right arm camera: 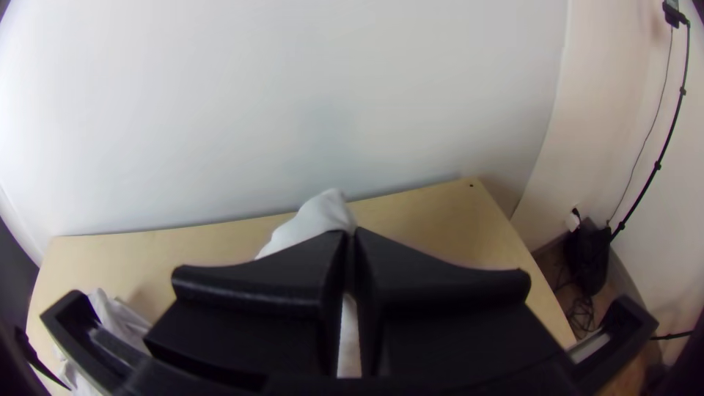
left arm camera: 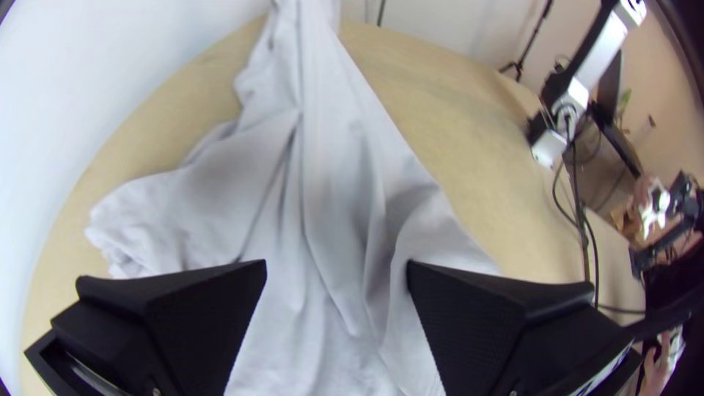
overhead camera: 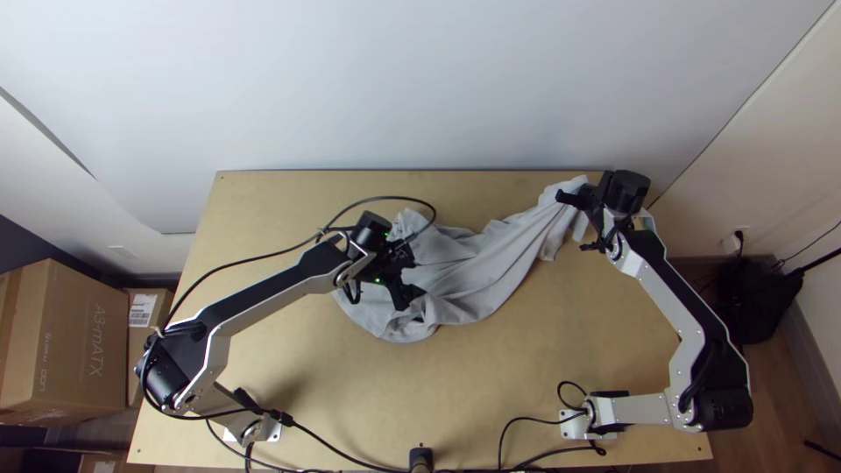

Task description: Fold the t-shirt

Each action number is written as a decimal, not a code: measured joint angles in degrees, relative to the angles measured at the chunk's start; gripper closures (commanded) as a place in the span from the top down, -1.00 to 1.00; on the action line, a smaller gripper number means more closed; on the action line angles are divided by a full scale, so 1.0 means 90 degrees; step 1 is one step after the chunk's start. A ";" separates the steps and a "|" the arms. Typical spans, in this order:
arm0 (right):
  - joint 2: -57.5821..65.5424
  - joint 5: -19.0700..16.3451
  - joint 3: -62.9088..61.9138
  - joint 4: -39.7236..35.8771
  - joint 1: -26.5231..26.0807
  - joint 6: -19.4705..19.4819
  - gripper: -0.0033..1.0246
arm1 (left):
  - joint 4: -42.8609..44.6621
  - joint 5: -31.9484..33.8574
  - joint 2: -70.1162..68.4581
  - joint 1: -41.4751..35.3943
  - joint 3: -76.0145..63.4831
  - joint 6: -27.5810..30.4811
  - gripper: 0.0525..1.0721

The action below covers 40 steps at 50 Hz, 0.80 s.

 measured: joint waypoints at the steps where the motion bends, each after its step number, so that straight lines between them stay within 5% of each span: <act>1: 0.0046 0.0039 0.0000 0.0051 0.0000 0.0012 -0.95 | -0.0005 0.0000 -0.0044 0.0029 0.0005 -0.0090 0.91; 16: 0.0505 0.0695 0.0010 0.0369 -0.0002 0.0299 -0.95 | -0.0449 0.0068 -0.1707 -0.0095 -0.0301 -0.1651 0.89; 24: 0.0600 0.0707 0.0010 0.0367 -0.0027 0.0432 -0.95 | -0.1120 0.0092 -0.2382 -0.0644 -0.0770 -0.1928 0.88; 31: 0.0600 0.0707 0.0010 0.0367 -0.0056 0.0527 -0.95 | -0.1464 -0.0780 -0.2278 -0.1185 -0.1049 -0.2059 0.29; 40: 0.0597 0.0707 0.0010 0.0367 -0.0061 0.0551 -0.95 | -0.0561 -0.1668 -0.1979 -0.1923 -0.1467 -0.2900 0.26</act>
